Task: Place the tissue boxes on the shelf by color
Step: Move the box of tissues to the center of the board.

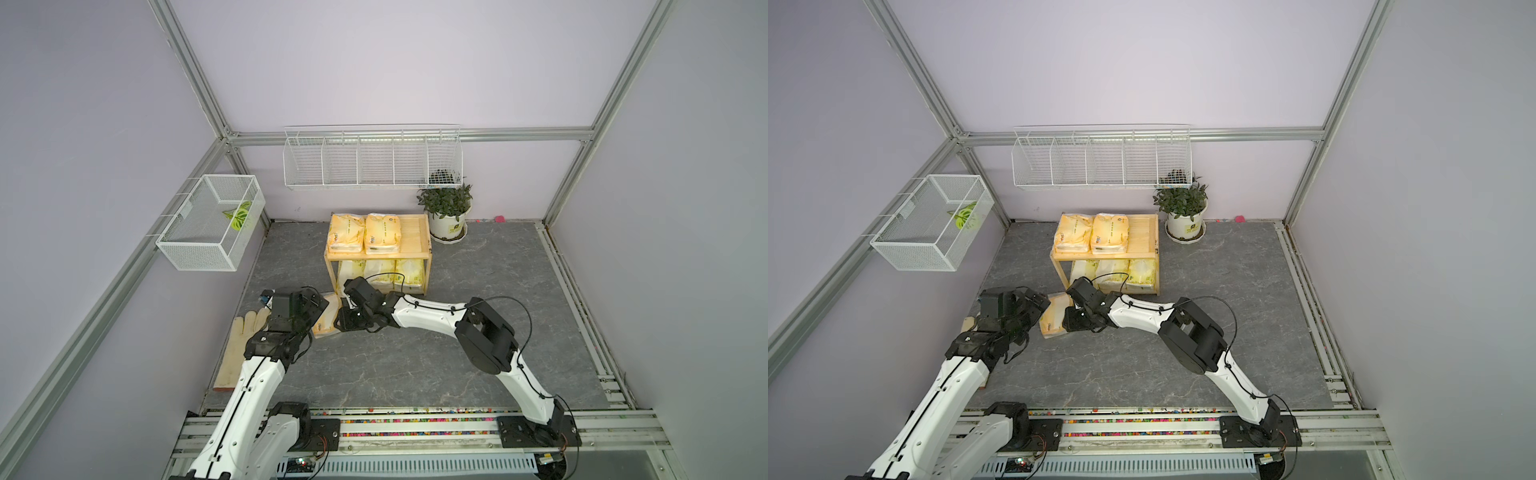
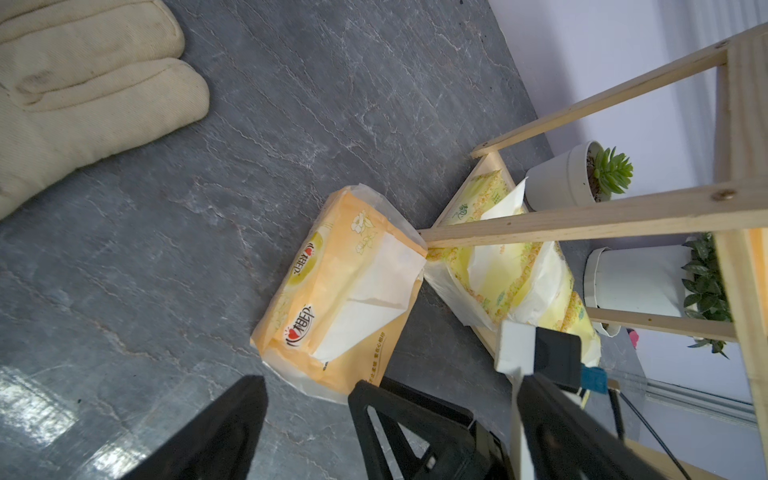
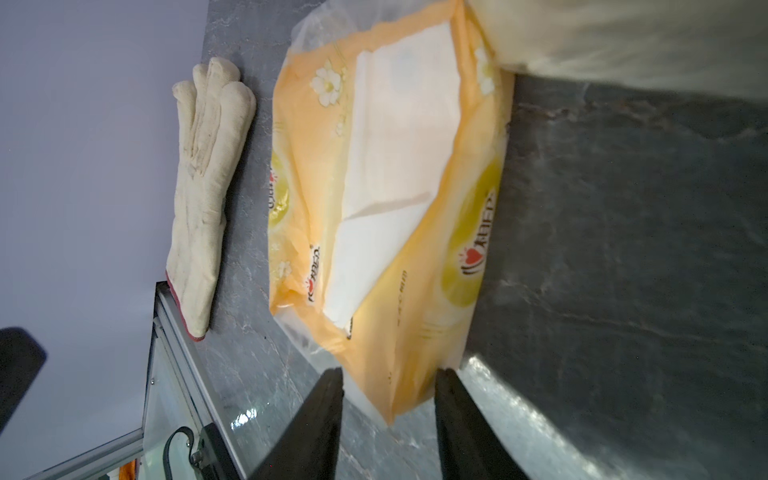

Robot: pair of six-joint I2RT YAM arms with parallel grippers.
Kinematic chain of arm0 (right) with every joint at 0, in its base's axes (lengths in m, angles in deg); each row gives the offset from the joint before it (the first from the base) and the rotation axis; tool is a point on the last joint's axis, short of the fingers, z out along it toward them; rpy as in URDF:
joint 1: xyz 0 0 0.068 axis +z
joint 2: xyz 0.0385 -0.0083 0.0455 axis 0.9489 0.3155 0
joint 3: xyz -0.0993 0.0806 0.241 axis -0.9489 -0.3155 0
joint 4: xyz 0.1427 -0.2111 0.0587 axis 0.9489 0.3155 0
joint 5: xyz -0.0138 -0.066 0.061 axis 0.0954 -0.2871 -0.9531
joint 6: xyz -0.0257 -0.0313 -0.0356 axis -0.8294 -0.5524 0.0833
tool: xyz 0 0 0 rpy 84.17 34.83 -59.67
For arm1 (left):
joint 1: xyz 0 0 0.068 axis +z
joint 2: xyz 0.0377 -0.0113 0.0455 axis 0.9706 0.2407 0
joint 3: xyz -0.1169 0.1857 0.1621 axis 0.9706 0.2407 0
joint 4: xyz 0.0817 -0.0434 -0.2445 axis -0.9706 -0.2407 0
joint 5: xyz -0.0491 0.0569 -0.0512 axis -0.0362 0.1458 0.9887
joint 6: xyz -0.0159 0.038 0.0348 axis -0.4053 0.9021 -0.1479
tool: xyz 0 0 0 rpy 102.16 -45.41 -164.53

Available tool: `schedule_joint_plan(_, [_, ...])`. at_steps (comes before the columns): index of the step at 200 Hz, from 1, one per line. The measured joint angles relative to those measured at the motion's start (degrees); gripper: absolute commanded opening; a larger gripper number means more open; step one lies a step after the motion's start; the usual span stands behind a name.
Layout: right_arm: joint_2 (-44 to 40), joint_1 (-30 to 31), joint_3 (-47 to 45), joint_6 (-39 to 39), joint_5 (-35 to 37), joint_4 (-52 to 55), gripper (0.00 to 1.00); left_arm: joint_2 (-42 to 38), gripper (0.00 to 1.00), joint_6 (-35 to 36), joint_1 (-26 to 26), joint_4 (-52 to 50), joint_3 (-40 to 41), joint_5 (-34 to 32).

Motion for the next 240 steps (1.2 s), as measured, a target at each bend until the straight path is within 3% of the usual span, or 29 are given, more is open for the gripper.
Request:
schedule_joint_plan(78, [0.98,-0.28,0.02,-0.33,-1.25,0.50,0.00,-0.02,1.00,0.42,0.00,0.15,0.00,0.07])
schedule_joint_plan(140, [-3.67,-0.22,-9.01,-0.22,-1.90,-2.12,0.00,-0.98,1.00,1.07,0.00,0.11,0.00,0.11])
schedule_joint_plan(196, [-14.23,-0.09,-22.67,0.39,-0.76,-3.52,0.00,-1.95,1.00,2.08,0.00,0.17,1.25,1.40])
schedule_joint_plan(240, [-24.37,-0.04,-34.88,1.33,1.22,-4.55,0.00,-1.95,1.00,3.72,0.00,1.95,5.05,6.75])
